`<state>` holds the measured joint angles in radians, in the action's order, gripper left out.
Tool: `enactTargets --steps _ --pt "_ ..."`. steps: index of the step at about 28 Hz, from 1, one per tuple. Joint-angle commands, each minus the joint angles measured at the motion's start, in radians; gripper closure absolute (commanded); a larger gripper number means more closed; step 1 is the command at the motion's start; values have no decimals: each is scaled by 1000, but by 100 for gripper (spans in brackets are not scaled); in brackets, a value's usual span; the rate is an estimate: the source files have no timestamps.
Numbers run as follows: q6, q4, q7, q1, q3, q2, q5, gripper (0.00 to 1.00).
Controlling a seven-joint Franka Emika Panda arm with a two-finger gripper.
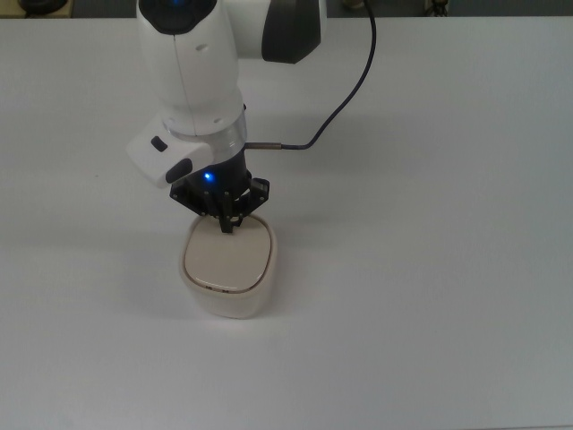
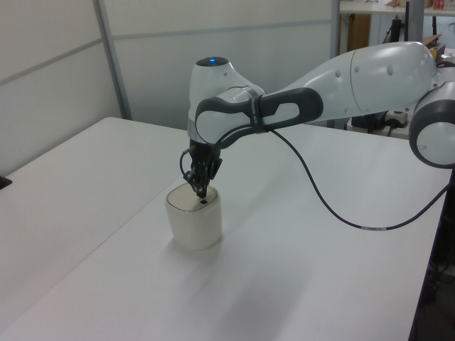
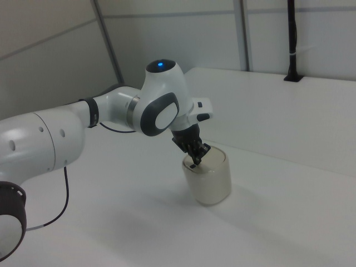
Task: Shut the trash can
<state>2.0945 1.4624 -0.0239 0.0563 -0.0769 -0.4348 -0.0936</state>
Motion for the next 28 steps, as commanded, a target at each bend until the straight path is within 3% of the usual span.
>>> enactTargets --steps 1,6,10,12,16,28 --pt "-45 -1 4 2 -4 39 12 94" --pt "-88 -1 4 2 -4 65 14 89" --pt "-172 -14 1 5 -6 80 69 25" --pt "-243 -22 1 7 0 85 127 0" --pt "-286 -22 1 13 5 90 161 0" --pt "-318 -24 4 13 5 103 163 0"
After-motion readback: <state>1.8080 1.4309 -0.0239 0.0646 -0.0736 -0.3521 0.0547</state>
